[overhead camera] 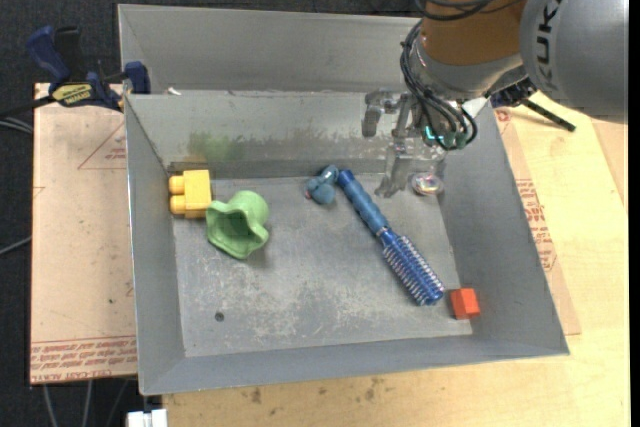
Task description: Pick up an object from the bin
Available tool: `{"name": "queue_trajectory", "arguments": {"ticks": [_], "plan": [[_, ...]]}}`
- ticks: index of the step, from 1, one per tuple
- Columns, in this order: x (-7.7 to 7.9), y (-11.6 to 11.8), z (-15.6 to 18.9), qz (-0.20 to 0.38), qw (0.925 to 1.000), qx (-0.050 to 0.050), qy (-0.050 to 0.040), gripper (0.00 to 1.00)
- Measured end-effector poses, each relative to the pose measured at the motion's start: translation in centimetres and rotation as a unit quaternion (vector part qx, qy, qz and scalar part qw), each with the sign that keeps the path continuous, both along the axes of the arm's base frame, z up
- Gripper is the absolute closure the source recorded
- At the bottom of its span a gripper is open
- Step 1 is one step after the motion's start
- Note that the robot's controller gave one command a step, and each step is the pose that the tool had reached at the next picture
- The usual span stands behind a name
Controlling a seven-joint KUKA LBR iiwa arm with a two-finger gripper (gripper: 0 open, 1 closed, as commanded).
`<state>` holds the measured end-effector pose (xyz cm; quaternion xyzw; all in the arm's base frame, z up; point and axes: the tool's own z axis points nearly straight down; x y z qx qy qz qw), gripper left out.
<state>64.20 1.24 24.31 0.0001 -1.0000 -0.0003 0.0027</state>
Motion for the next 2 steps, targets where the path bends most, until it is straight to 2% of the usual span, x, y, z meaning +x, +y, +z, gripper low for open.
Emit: {"name": "queue_trajectory", "arguments": {"ticks": [1, 2], "plan": [[-1.2, 0.5, -13.3, -0.036, 0.9993, 0.0, 0.0006, 0.0], [1.0, -0.9, -17.1, -0.137, 0.9906, 0.001, -0.0059, 0.0]]}}
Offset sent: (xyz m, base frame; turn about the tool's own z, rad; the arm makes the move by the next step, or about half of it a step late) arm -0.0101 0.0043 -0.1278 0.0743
